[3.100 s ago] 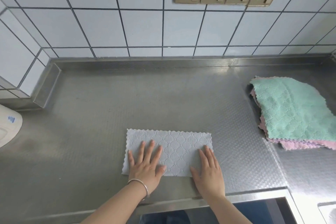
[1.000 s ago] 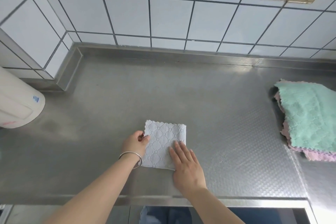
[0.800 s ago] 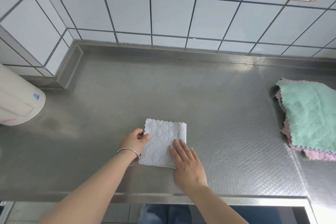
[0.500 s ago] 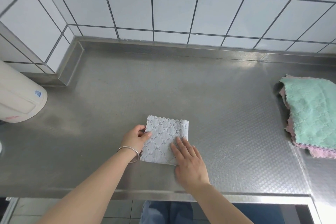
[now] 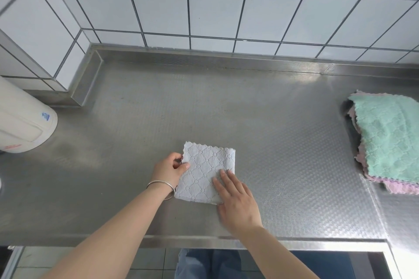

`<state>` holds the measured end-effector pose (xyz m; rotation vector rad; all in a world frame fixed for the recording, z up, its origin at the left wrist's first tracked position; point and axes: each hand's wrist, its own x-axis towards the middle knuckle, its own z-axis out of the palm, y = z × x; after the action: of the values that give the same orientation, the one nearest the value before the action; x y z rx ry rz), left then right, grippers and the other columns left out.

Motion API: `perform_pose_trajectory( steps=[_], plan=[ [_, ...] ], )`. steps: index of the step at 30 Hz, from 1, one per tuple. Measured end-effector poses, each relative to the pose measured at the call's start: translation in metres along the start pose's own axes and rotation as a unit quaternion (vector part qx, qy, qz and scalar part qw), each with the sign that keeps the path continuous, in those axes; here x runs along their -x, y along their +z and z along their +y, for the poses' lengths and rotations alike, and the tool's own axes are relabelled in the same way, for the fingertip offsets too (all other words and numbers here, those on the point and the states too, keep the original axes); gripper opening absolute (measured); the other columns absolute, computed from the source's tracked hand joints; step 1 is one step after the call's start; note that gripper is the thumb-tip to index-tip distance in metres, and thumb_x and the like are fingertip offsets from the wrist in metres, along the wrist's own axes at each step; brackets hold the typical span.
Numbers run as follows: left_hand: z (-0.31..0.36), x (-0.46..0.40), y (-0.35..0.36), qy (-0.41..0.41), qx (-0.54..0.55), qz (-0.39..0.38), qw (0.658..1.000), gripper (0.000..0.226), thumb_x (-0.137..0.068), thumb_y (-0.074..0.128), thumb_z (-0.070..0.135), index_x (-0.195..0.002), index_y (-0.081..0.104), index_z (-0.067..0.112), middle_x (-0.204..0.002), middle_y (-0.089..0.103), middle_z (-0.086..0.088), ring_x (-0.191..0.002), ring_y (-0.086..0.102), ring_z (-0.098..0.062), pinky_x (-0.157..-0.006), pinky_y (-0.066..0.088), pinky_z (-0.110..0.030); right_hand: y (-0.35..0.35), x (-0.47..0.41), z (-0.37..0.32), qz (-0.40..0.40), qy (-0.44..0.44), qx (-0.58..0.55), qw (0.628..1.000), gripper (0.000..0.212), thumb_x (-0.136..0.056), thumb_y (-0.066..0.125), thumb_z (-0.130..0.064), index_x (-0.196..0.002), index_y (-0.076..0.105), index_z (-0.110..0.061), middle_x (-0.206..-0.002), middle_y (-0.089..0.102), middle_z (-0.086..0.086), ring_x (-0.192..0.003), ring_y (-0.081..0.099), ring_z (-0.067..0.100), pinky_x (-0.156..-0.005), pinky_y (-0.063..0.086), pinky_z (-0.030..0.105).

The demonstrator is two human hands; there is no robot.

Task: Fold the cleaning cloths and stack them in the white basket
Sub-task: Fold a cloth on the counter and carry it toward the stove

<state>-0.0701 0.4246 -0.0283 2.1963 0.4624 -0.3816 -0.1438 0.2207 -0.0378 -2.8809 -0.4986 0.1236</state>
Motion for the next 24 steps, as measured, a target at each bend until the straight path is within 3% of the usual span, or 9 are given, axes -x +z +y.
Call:
perform_pose_trajectory(
  steps=[3, 5, 8, 12, 14, 16, 19, 21, 24],
  plan=[
    [0.0, 0.003, 0.003, 0.003, 0.006, 0.023, 1.0, 0.031, -0.08, 0.071, 0.028, -0.106, 0.061, 0.015, -0.082, 0.066, 0.002, -0.078, 0.062, -0.017, -0.072, 0.044, -0.024, -0.002, 0.002, 0.0, -0.015, 0.009, -0.006, 1.0, 0.058, -0.072, 0.045, -0.026, -0.129, 0.055, -0.022, -0.14, 0.048, -0.001, -0.127, 0.049, 0.02, -0.092, 0.051, 0.039],
    [0.001, 0.006, 0.005, 0.016, -0.016, 0.034, 0.999, 0.033, -0.078, 0.072, 0.028, -0.107, 0.061, 0.016, -0.082, 0.068, 0.002, -0.08, 0.063, -0.019, -0.074, 0.048, -0.027, -0.004, 0.004, 0.002, -0.026, 0.011, 0.001, 1.0, 0.058, -0.075, 0.041, -0.031, -0.13, 0.054, -0.019, -0.142, 0.044, -0.001, -0.128, 0.047, 0.02, -0.095, 0.049, 0.038],
    [-0.001, 0.009, 0.006, 0.04, -0.026, 0.078, 0.996, 0.046, -0.075, 0.074, 0.028, -0.115, 0.056, 0.017, -0.094, 0.066, 0.0, -0.086, 0.063, -0.024, -0.077, 0.05, -0.035, -0.008, 0.007, 0.0, -0.01, 0.006, 0.004, 1.0, 0.062, -0.083, 0.042, -0.051, -0.134, 0.05, -0.016, -0.145, 0.042, 0.002, -0.132, 0.042, 0.02, -0.104, 0.03, 0.037],
    [-0.004, 0.017, 0.012, 0.224, -0.173, 0.181, 0.942, 0.05, -0.084, 0.053, 0.039, -0.127, 0.051, 0.014, -0.124, 0.054, -0.007, -0.109, 0.052, -0.026, -0.089, 0.046, -0.038, -0.023, -0.012, -0.008, 0.032, 0.016, -0.012, 0.999, 0.056, -0.097, 0.022, -0.046, -0.135, 0.048, -0.014, -0.143, 0.044, 0.005, -0.133, 0.04, 0.021, -0.108, 0.027, 0.037],
    [0.0, 0.021, 0.02, 0.303, -0.281, 0.13, 0.901, 0.054, -0.087, 0.037, 0.045, -0.132, 0.048, 0.018, -0.137, 0.049, -0.001, -0.124, 0.045, -0.021, -0.099, 0.039, -0.041, -0.026, -0.031, -0.009, 0.018, 0.041, 0.006, 0.999, 0.06, -0.099, 0.01, -0.043, -0.134, 0.049, -0.013, -0.143, 0.045, 0.004, -0.132, 0.041, 0.021, -0.111, 0.03, 0.037],
    [-0.003, 0.02, 0.029, 0.318, -0.358, 0.075, 0.874, 0.058, -0.093, 0.023, 0.05, -0.137, 0.042, 0.018, -0.145, 0.041, 0.001, -0.134, 0.035, -0.02, -0.106, 0.027, -0.047, -0.024, -0.046, -0.01, 0.0, 0.069, 0.02, 0.997, 0.061, -0.1, 0.009, -0.042, -0.132, 0.051, -0.013, -0.142, 0.046, 0.003, -0.132, 0.041, 0.019, -0.109, 0.033, 0.037],
    [-0.009, 0.014, 0.033, 0.285, -0.403, 0.035, 0.869, 0.065, -0.095, 0.004, 0.054, -0.14, 0.031, 0.016, -0.149, 0.034, -0.002, -0.138, 0.024, -0.019, -0.107, 0.017, -0.045, -0.011, -0.056, -0.003, -0.021, 0.084, 0.038, 0.996, 0.06, -0.094, 0.023, -0.046, -0.139, 0.04, -0.011, -0.148, 0.036, 0.002, -0.137, 0.027, 0.018, -0.112, 0.022, 0.038],
    [-0.012, 0.013, 0.033, 0.273, -0.412, 0.025, 0.869, 0.066, -0.094, 0.005, 0.056, -0.141, 0.029, 0.017, -0.151, 0.03, -0.004, -0.139, 0.022, -0.02, -0.109, 0.013, -0.044, -0.005, -0.055, 0.002, -0.018, 0.086, 0.045, 0.995, 0.06, -0.091, 0.029, -0.047, -0.137, 0.044, -0.011, -0.145, 0.042, 0.002, -0.135, 0.034, 0.017, -0.113, 0.024, 0.039],
    [-0.011, 0.011, 0.033, 0.25, -0.414, 0.014, 0.875, 0.065, -0.093, 0.009, 0.058, -0.143, 0.03, 0.021, -0.152, 0.028, -0.006, -0.14, 0.019, -0.021, -0.109, 0.012, -0.044, 0.003, -0.051, 0.007, -0.035, 0.08, 0.044, 0.995, 0.059, -0.097, 0.018, -0.049, -0.141, 0.037, -0.014, -0.148, 0.037, 0.001, -0.138, 0.028, 0.017, -0.107, 0.018, 0.038]
  ],
)
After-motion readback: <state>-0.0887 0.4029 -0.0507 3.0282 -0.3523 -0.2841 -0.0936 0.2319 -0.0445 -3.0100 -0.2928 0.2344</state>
